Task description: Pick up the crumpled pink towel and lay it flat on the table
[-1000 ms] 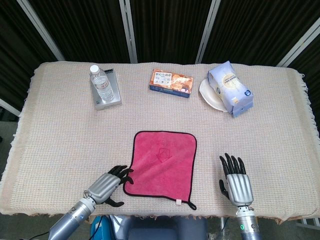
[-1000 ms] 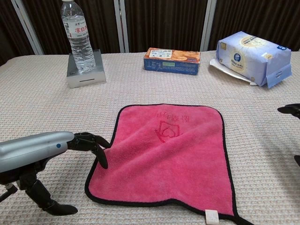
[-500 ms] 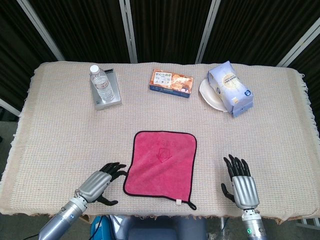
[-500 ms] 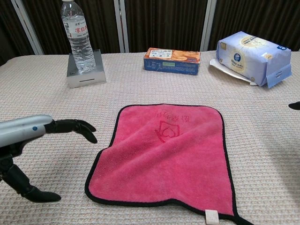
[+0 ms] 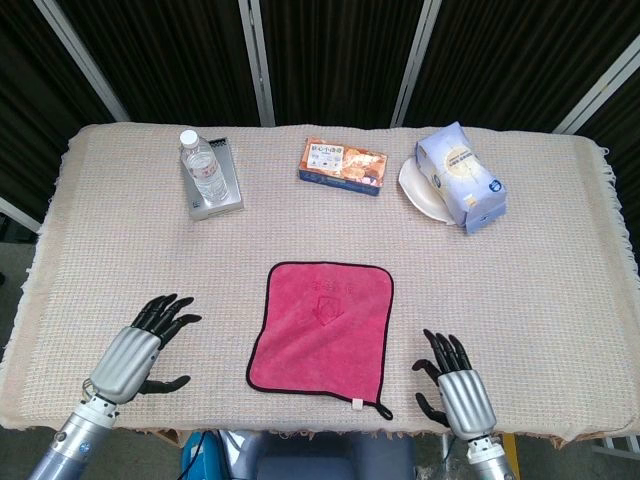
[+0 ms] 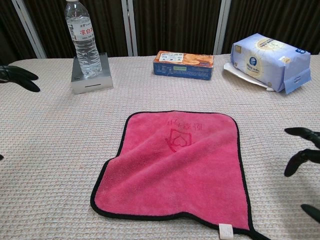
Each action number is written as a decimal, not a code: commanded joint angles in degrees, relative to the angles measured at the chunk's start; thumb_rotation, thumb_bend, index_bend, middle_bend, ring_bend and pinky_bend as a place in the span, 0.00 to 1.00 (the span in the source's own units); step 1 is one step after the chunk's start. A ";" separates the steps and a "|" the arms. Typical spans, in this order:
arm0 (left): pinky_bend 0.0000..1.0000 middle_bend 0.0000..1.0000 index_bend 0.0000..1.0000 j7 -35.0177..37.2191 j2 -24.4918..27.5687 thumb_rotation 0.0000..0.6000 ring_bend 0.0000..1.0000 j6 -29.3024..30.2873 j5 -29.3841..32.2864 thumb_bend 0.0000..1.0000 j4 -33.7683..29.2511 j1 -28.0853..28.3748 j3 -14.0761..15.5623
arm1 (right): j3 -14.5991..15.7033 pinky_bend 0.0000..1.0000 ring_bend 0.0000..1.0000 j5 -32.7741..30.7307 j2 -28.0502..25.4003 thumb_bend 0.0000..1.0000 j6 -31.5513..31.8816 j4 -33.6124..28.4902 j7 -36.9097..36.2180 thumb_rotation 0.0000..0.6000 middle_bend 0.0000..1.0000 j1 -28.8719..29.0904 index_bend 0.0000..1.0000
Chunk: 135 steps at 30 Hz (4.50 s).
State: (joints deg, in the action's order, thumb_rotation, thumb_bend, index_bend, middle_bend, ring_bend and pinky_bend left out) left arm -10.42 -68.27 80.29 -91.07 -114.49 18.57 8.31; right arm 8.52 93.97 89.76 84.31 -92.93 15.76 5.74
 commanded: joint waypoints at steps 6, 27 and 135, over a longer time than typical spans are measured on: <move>0.02 0.06 0.19 3.38 3.04 1.00 0.00 1.99 -1.05 0.05 -0.86 -1.95 -1.24 | 0.22 0.00 0.00 -1.61 2.55 0.31 -4.99 -4.19 2.01 1.00 0.00 0.39 0.41; 0.02 0.06 0.19 5.53 3.26 1.00 0.00 0.22 -1.34 0.05 -0.63 -3.15 -3.32 | 0.66 0.00 0.00 -4.76 4.00 0.93 -11.64 -7.32 11.03 1.00 0.00 1.23 0.18; 0.00 0.00 0.00 4.68 1.01 1.00 0.00 6.18 1.45 0.02 15.29 -12.18 -5.92 | -7.65 0.00 0.00 -2.47 -15.39 0.24 3.55 -1.90 2.20 1.00 0.00 -2.56 0.00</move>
State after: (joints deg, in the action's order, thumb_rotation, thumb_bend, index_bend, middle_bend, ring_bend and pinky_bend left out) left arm -5.76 -67.11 85.28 -90.29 -100.85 7.53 2.28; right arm 1.07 91.94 75.18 87.92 -95.52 18.40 3.51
